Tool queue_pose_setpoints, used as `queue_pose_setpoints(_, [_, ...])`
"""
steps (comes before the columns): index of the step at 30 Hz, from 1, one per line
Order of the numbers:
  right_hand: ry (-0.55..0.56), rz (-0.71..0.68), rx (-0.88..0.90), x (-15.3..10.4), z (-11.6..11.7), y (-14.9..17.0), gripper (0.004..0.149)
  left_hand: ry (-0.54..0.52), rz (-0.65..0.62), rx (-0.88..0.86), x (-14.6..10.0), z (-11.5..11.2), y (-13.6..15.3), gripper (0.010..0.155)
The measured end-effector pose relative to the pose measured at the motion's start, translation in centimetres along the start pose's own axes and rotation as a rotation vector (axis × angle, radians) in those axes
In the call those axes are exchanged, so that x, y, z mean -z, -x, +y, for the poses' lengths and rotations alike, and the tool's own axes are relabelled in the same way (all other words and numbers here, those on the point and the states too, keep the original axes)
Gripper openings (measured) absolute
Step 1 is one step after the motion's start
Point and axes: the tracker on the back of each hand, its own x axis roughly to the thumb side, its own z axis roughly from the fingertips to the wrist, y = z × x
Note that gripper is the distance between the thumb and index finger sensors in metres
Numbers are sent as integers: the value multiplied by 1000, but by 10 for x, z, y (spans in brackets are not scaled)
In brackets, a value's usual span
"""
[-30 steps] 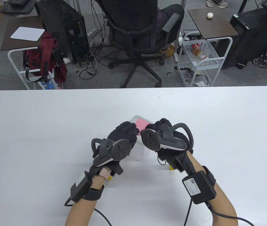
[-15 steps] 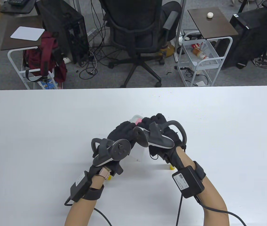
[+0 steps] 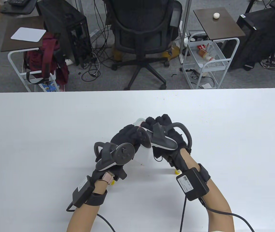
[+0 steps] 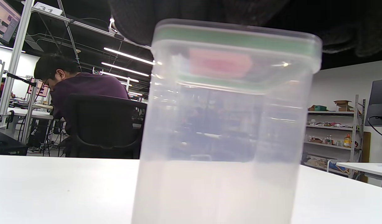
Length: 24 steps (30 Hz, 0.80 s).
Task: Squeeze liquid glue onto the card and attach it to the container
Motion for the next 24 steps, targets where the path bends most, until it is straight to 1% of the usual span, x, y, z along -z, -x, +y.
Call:
queue_pose_setpoints(3, [-6,-27,15,-4,-5,1,42,0,0,4,0,0,0,42])
queue_pose_setpoints(6, [-51,-97,90,-15,-11,6,40,-1,0,1,0,0,0,40])
queue_pose_setpoints(10, [-68,-180,145,-31,-17,12,38,-4,1,-1,0,0,0,42])
queue_pose_setpoints(11, [-91,-205,171,-33,-20,15,37,-4,2,-2,0,0,0,42])
queue_pose_setpoints(12, [-107,-204,191,-33,-21,17,37,-4,2,-7,0,0,0,42])
queue_pose_setpoints(14, [-82,-150,221,-29,-19,21,38,-6,3,-10,0,-1,0,42])
queue_pose_setpoints(15, [-25,-87,193,-25,-18,22,39,-6,3,-9,0,-1,0,42])
queue_pose_setpoints(17, [34,-19,130,-17,-15,20,44,-5,2,-10,0,-1,0,42])
queue_pose_setpoints(18, [21,-4,103,-13,-13,16,46,-4,1,-8,0,-1,0,41])
queue_pose_setpoints(21, [-106,-42,9,-4,-3,2,48,-5,1,-7,0,0,0,42])
queue_pose_setpoints(22, [-105,-53,-16,-4,0,-2,49,-5,3,-8,0,0,0,41])
queue_pose_setpoints(23, [-33,-33,-37,-7,-1,-3,47,-5,3,-8,0,0,0,41])
queue_pose_setpoints(24, [-5,-55,-40,-8,-2,-5,46,-5,3,-6,0,0,0,41])
